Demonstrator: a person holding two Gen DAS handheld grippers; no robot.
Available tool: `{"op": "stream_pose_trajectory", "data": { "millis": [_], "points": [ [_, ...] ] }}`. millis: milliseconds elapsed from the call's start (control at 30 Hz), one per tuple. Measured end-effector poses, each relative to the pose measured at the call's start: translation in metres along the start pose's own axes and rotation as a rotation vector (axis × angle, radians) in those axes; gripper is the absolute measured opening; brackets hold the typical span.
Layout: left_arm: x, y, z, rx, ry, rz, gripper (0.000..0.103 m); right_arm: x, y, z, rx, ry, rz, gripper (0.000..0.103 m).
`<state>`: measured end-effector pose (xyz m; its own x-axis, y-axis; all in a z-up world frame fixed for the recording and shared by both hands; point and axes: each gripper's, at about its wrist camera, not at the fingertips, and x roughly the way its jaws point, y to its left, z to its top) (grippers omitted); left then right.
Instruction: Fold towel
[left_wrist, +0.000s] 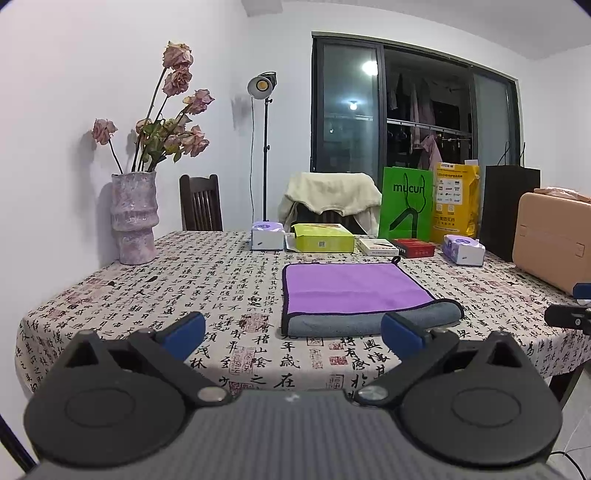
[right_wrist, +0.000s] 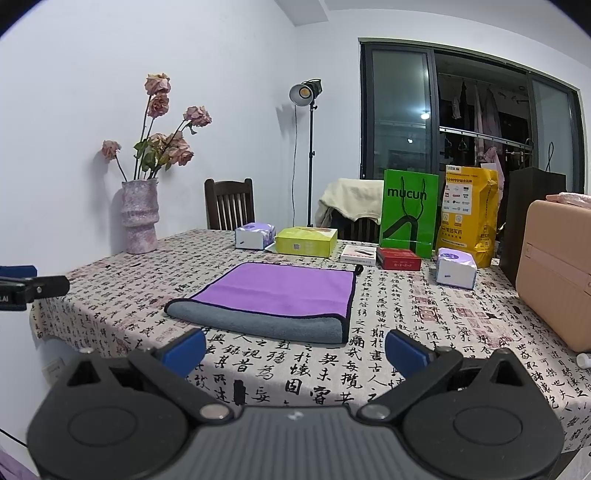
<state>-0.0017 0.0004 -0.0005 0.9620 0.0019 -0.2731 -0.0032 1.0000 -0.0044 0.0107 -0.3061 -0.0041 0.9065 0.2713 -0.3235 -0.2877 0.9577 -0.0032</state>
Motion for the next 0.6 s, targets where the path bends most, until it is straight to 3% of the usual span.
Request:
{"op": "stream_pose_trajectory", "data": {
  "millis": [600],
  "points": [
    [-0.0012, -0.0012, -0.0008, 0.004, -0.007, -0.002, 0.103, 0.0001, 0.0010, -0.0012, 0.004, 0.000, -0.005, 0.103]
  ]
}}
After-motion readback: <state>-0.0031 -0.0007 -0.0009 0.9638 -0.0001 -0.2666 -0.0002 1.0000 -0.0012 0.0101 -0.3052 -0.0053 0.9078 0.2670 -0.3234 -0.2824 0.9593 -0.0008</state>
